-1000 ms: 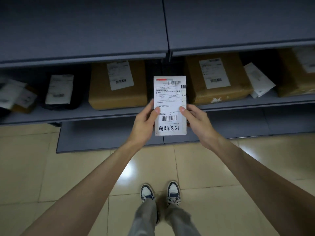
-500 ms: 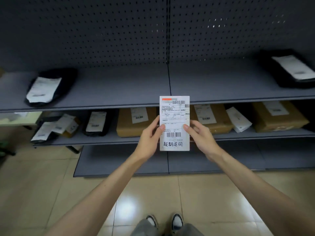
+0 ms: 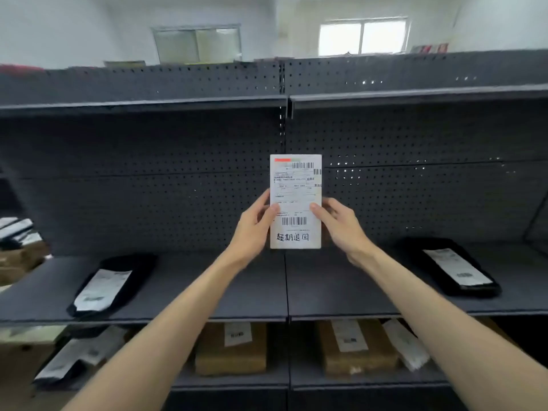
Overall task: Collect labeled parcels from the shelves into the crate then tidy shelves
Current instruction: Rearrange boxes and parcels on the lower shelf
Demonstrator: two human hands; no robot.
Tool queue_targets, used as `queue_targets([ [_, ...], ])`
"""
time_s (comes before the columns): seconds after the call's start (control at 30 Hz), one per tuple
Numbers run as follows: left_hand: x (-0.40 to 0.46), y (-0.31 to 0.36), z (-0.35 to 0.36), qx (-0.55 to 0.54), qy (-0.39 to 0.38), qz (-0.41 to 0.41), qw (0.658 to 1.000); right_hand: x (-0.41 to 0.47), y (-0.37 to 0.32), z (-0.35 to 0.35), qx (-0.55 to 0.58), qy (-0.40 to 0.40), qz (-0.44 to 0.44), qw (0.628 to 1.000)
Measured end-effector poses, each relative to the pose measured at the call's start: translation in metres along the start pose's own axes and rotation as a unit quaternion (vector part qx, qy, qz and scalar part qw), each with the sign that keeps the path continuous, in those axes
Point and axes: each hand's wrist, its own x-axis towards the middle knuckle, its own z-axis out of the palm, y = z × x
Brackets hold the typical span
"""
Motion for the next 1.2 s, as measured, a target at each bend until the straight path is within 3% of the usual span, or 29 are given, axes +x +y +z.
queue_targets([
  [0.6, 0.014, 0.008, -0.005, -0.031, 0.037, 0.009, 0.999, 0.029, -0.012, -0.003, -0.078, -0.021, -0.037, 0.996],
  [0.83, 0.035, 0.008, -0.009, -0.055, 0.02, 0.02, 0.998, 0.023, -0.024, -0.015, -0.167, 0.006, 0.005, 0.986],
  [1.03, 0.059, 0.004, 0.02, -0.104, -0.034, 0.026, 0.994, 0.012, -0.034, -0.082, -0.388, 0.062, 0.079, 0.916],
  [1.2, 0.082, 0.011, 0.073, -0.153, -0.095, 0.023, 0.983, -0.024, -0.055, -0.15, -0.566, 0.091, 0.164, 0.803],
])
